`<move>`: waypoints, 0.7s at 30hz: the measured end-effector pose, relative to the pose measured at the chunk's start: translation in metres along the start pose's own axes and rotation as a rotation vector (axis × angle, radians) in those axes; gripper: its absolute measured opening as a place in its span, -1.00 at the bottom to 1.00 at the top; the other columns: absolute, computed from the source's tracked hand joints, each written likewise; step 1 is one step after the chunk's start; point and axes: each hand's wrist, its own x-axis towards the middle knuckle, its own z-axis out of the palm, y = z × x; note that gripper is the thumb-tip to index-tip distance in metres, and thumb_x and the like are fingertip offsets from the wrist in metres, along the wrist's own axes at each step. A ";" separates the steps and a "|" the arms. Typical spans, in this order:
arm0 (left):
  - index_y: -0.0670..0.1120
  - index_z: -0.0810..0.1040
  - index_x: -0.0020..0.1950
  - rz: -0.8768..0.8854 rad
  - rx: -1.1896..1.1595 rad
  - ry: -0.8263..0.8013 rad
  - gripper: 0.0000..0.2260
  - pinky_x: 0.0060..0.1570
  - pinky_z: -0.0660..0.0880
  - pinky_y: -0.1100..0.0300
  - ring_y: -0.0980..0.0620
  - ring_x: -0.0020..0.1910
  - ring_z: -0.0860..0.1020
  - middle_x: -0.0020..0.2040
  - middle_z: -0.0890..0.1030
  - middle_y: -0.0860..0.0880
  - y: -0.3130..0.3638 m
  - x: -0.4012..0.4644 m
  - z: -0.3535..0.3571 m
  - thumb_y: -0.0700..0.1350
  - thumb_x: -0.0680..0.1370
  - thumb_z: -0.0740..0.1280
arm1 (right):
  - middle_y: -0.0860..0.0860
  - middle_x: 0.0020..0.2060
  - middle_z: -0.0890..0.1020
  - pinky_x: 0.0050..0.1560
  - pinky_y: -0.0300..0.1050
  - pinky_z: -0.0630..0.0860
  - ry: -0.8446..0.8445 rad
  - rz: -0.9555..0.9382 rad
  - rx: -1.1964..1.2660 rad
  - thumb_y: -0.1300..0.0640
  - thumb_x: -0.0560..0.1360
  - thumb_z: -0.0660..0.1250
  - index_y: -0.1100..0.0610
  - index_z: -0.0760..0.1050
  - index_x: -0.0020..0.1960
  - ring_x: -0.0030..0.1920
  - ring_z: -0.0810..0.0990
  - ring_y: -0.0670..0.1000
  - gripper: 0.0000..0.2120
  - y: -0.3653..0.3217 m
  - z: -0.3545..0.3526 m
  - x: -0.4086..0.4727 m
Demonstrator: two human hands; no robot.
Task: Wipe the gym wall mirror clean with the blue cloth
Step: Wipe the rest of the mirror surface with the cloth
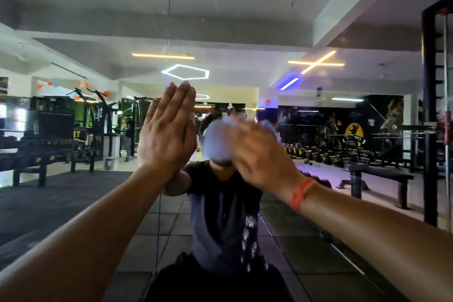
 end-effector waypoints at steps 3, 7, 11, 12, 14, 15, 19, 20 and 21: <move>-0.04 0.28 0.62 0.009 0.011 -0.015 -0.48 0.61 0.07 -0.02 0.03 0.64 0.12 0.64 0.23 0.03 -0.002 -0.002 0.000 -0.02 0.64 0.09 | 0.09 0.47 0.49 0.47 0.13 0.38 -0.218 -0.503 -0.040 0.18 0.65 0.19 0.15 0.54 0.42 0.51 0.42 0.12 -0.63 0.020 -0.015 -0.007; -0.06 0.30 0.62 0.021 0.010 0.002 -0.49 0.61 0.08 -0.01 0.03 0.64 0.12 0.64 0.23 0.02 -0.003 -0.004 0.000 -0.04 0.64 0.10 | 0.10 0.43 0.53 0.42 0.15 0.42 0.012 -0.210 -0.192 0.16 0.64 0.16 0.16 0.50 0.45 0.47 0.47 0.16 -0.60 0.078 -0.041 0.028; -0.07 0.32 0.61 0.028 0.004 0.013 -0.50 0.60 0.11 -0.03 0.01 0.64 0.15 0.63 0.26 0.00 -0.004 -0.005 0.000 -0.04 0.65 0.10 | 0.14 0.46 0.50 0.48 0.18 0.32 0.156 0.234 -0.030 0.15 0.62 0.18 0.22 0.49 0.44 0.51 0.39 0.20 -0.57 0.025 -0.010 0.025; -0.07 0.32 0.61 0.037 0.008 0.015 -0.50 0.60 0.11 -0.03 0.00 0.64 0.16 0.63 0.26 -0.01 -0.005 -0.005 0.000 -0.04 0.65 0.11 | 0.15 0.45 0.50 0.50 0.14 0.29 0.077 0.100 -0.010 0.12 0.64 0.17 0.23 0.53 0.41 0.50 0.39 0.19 -0.60 0.004 0.000 0.012; -0.07 0.31 0.61 0.038 0.009 0.011 -0.50 0.60 0.11 -0.03 0.01 0.64 0.15 0.63 0.25 0.00 -0.005 -0.006 -0.001 -0.04 0.66 0.10 | 0.11 0.48 0.47 0.53 0.11 0.27 -0.171 -0.276 0.011 0.06 0.68 0.15 0.18 0.51 0.43 0.53 0.38 0.16 -0.60 -0.014 0.000 -0.010; -0.07 0.31 0.61 0.034 0.008 0.011 -0.50 0.60 0.11 -0.04 0.01 0.64 0.15 0.63 0.25 0.00 -0.005 -0.006 -0.001 -0.05 0.66 0.11 | 0.09 0.49 0.47 0.52 0.10 0.30 -0.232 -0.424 -0.010 0.07 0.69 0.16 0.15 0.51 0.45 0.53 0.38 0.15 -0.61 -0.003 -0.009 -0.011; -0.06 0.30 0.61 0.018 0.011 0.010 -0.50 0.60 0.09 -0.03 0.03 0.64 0.13 0.63 0.24 0.01 -0.003 -0.008 -0.001 -0.05 0.65 0.11 | 0.15 0.43 0.52 0.51 0.13 0.32 0.021 -0.135 -0.191 0.12 0.71 0.10 0.22 0.47 0.46 0.47 0.44 0.18 -0.61 0.079 -0.041 0.003; -0.06 0.30 0.62 0.016 0.009 0.002 -0.49 0.61 0.06 -0.01 0.04 0.64 0.12 0.63 0.24 0.01 -0.003 -0.008 -0.002 -0.05 0.65 0.11 | 0.15 0.44 0.51 0.50 0.18 0.32 0.126 0.092 -0.176 0.11 0.71 0.09 0.23 0.45 0.47 0.49 0.42 0.21 -0.60 0.083 -0.047 0.003; -0.06 0.29 0.62 0.012 0.009 -0.004 -0.49 0.62 0.03 0.02 0.04 0.65 0.11 0.64 0.23 0.01 -0.003 -0.009 -0.002 -0.04 0.65 0.10 | 0.15 0.45 0.50 0.48 0.24 0.33 0.206 0.296 -0.147 0.13 0.69 0.13 0.23 0.45 0.47 0.51 0.38 0.22 -0.60 0.076 -0.044 -0.002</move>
